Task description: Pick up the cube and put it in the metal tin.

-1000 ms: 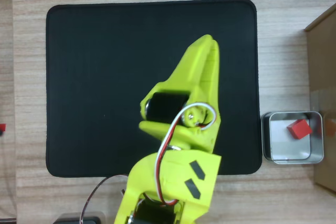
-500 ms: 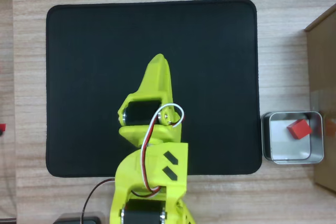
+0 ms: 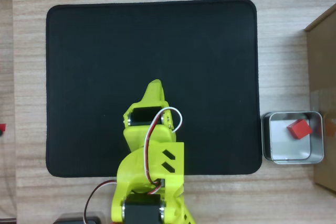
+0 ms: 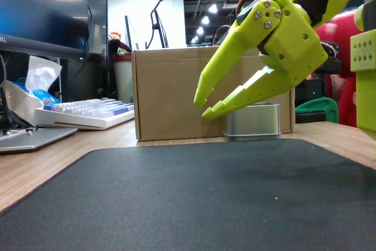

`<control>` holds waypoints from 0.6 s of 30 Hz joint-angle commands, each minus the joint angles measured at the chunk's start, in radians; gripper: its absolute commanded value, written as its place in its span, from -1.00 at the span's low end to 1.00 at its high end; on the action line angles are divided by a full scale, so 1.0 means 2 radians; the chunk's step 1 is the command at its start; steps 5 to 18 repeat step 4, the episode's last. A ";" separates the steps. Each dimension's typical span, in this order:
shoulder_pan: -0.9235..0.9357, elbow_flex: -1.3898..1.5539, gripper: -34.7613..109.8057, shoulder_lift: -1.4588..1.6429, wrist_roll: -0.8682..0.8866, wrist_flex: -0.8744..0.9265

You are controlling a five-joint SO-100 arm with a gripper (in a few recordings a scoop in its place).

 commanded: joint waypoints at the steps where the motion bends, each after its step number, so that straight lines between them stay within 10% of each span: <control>1: 0.019 0.005 -0.52 0.011 0.013 0.006; 18: 0.018 0.005 -0.52 0.011 0.013 0.006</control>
